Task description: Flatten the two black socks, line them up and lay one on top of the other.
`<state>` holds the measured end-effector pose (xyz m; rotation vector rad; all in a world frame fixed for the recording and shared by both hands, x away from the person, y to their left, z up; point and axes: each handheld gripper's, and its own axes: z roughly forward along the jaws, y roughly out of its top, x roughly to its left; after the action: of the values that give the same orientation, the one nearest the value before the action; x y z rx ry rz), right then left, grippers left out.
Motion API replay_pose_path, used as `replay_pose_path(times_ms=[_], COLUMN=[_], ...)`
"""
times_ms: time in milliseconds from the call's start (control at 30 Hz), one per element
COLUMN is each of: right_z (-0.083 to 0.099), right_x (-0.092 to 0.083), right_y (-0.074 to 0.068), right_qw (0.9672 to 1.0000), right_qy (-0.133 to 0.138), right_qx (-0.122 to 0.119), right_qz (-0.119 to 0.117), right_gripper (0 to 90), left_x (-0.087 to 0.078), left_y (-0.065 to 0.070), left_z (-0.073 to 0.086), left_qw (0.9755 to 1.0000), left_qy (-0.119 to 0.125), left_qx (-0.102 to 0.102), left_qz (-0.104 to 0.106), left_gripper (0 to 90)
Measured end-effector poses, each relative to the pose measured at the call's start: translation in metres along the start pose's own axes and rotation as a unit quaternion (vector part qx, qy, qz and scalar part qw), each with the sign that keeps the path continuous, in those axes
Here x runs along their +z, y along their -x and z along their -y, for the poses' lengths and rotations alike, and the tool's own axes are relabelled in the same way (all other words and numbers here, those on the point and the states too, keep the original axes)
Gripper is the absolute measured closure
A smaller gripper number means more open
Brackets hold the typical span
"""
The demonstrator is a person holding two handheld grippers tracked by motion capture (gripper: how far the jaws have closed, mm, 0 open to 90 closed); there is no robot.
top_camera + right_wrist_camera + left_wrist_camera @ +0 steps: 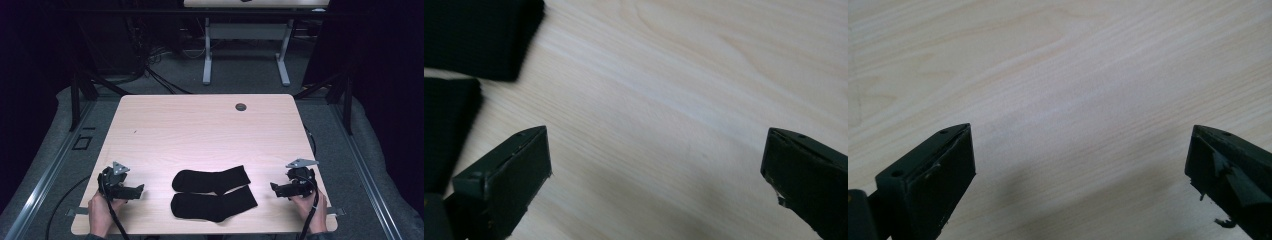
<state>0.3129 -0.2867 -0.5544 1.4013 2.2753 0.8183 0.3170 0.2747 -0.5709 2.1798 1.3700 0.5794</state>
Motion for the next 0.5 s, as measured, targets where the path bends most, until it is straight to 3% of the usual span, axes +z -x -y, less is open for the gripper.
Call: replay_pose_path(times_ms=[200, 300, 400, 500], right_z=[0.024, 0.03, 0.037, 0.042], right_x=[0.006, 0.009, 0.01, 0.011], right_y=[0.014, 0.018, 0.023, 0.022], right_qw=[0.9996, 0.9993, 0.9993, 0.9983], right_qy=[0.005, 0.0, 0.025, 0.048], right_qx=[0.026, 0.02, 0.02, 0.024], right_qz=[0.008, 0.033, 0.021, 0.022], right_gripper=[0.0, 0.0, 0.0, 0.0], left_x=[0.007, 0.009, 0.01, 0.012], left_y=[-0.002, -0.005, -0.008, -0.011], left_z=[0.006, 0.008, 0.012, 0.019], left_qw=[1.0, 0.9997, 0.9991, 0.9974], left_qy=[-0.003, 0.011, 0.023, 0.053], left_qx=[-0.008, -0.019, -0.03, -0.042], left_qz=[0.004, 0.009, 0.019, 0.024], left_gripper=[0.0, 0.0, 0.0, 0.0])
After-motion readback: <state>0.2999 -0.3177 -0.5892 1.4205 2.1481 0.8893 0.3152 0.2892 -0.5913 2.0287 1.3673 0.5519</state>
